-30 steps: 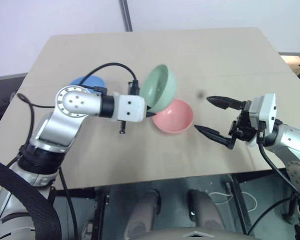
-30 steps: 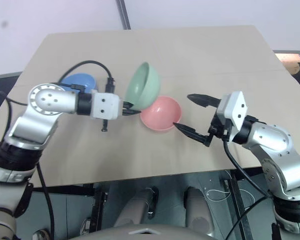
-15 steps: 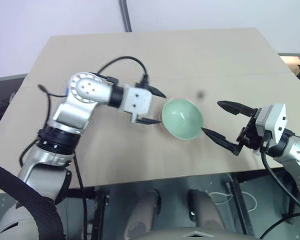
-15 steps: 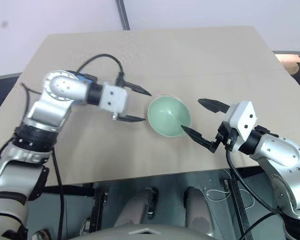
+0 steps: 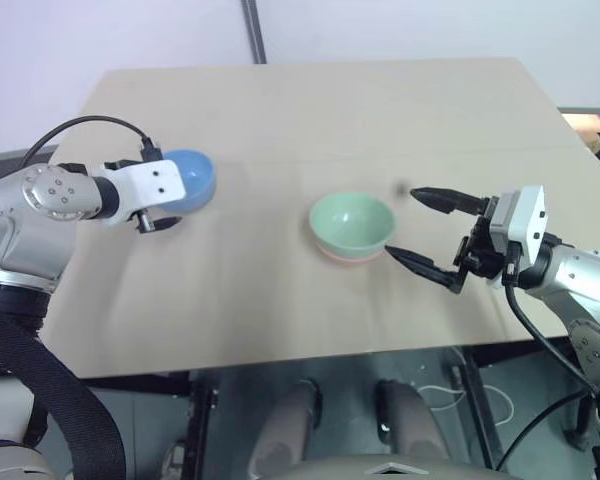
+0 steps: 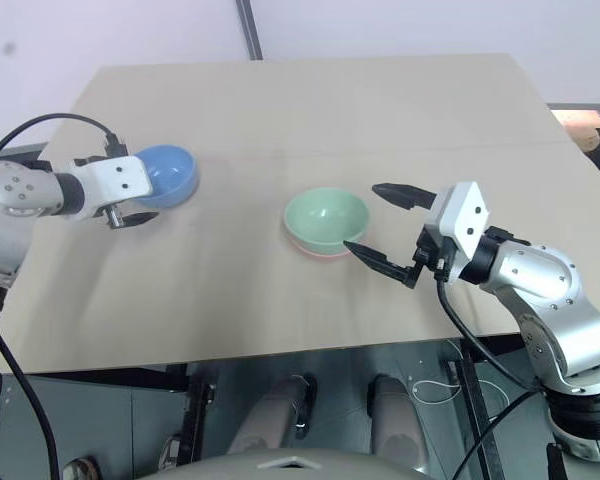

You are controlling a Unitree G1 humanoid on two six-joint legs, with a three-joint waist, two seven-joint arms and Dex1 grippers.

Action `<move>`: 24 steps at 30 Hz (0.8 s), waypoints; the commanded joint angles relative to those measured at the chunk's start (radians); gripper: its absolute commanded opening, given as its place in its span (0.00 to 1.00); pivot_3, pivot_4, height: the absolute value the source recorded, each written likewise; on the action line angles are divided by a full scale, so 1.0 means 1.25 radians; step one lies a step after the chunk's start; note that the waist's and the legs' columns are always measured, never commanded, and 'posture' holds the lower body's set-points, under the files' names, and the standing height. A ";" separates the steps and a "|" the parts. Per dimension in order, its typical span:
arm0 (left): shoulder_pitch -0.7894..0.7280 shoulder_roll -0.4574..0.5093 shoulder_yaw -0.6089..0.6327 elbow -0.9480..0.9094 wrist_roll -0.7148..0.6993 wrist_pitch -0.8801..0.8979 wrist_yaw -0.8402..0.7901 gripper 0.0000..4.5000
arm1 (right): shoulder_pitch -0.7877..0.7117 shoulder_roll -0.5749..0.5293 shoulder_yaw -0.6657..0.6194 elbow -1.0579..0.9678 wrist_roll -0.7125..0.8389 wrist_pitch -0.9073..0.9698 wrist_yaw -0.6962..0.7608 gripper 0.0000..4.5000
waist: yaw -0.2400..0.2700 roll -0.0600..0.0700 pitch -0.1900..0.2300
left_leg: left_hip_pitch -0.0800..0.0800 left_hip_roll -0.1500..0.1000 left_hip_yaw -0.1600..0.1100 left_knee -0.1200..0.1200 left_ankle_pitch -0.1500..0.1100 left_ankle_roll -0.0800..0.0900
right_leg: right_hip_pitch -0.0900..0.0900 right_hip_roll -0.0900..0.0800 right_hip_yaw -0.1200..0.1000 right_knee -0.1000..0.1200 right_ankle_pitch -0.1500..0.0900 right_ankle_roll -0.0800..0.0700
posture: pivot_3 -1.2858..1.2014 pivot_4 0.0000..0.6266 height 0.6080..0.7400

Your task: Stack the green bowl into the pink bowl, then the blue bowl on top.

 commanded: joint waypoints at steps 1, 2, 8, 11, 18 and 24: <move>-0.043 -0.033 -0.034 0.062 0.077 0.008 0.073 0.93 | -0.013 0.001 -0.005 -0.015 0.002 -0.020 0.002 1.00 | 0.001 0.000 0.000 | 0.000 0.000 0.000 0.000 0.000 0.000 | 0.000 0.000 0.000 0.000 0.000 0.000 | 0.52 0.24 1.00; -0.053 -0.042 -0.047 0.082 0.094 -0.002 0.085 0.93 | -0.013 0.001 -0.005 -0.016 0.003 -0.019 0.002 1.00 | 0.002 0.000 0.000 | 0.000 0.000 0.000 0.000 0.000 0.000 | 0.000 0.000 0.000 0.000 0.000 0.000 | 0.52 0.24 1.00; -0.106 -0.103 -0.095 0.199 0.126 -0.073 0.108 0.88 | -0.005 -0.006 -0.010 -0.027 -0.001 -0.012 -0.003 1.00 | -0.001 0.000 0.000 | 0.000 0.000 0.000 0.000 0.000 0.000 | 0.000 0.000 0.000 0.002 0.000 0.000 | 0.52 0.24 1.00; -0.113 -0.121 -0.098 0.215 0.117 -0.096 0.094 0.61 | 0.006 -0.012 -0.015 -0.038 -0.003 -0.007 -0.008 1.00 | -0.003 0.000 0.000 | 0.000 0.000 0.001 0.000 0.000 0.000 | -0.001 0.000 0.001 0.002 0.000 0.000 | 0.52 0.24 1.00; -0.112 -0.123 -0.084 0.201 0.100 -0.135 0.078 0.01 | 0.013 -0.016 -0.012 -0.042 -0.008 -0.006 -0.016 1.00 | -0.002 0.000 0.000 | 0.000 0.000 0.001 0.001 0.000 0.000 | -0.001 0.000 0.001 0.003 0.000 0.000 | 0.52 0.24 1.00; -0.134 -0.163 -0.036 0.054 -0.019 -0.129 -0.009 0.01 | 0.014 -0.024 -0.023 -0.033 -0.013 -0.012 -0.014 1.00 | 0.001 0.000 0.000 | 0.000 0.000 0.000 0.002 0.000 0.000 | -0.001 -0.001 0.000 0.003 0.000 0.000 | 0.52 0.24 1.00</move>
